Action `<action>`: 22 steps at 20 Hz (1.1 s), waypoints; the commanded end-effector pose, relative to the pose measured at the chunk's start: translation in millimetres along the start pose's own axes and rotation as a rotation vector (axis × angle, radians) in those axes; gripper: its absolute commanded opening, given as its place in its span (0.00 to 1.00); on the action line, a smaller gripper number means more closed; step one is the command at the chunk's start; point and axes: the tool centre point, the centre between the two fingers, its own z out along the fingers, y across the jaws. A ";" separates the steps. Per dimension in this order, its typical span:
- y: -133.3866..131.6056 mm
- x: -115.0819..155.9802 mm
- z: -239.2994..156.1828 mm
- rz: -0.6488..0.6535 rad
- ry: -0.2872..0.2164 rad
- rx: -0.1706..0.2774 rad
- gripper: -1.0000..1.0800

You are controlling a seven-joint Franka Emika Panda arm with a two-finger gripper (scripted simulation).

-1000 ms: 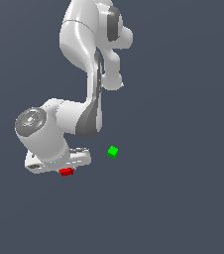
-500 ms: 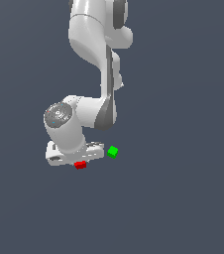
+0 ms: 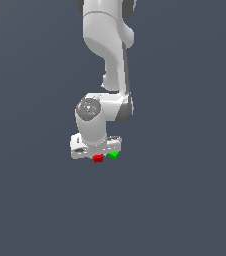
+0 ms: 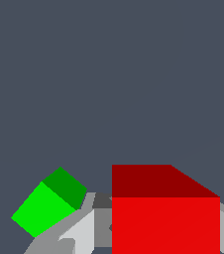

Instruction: Stack the red cube on top of the green cube.

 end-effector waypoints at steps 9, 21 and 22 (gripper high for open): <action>-62.8 -23.9 14.7 0.000 0.000 0.000 0.00; -76.7 -27.5 18.3 0.000 0.000 0.000 0.96; -76.7 -27.5 18.3 0.000 0.000 0.000 0.96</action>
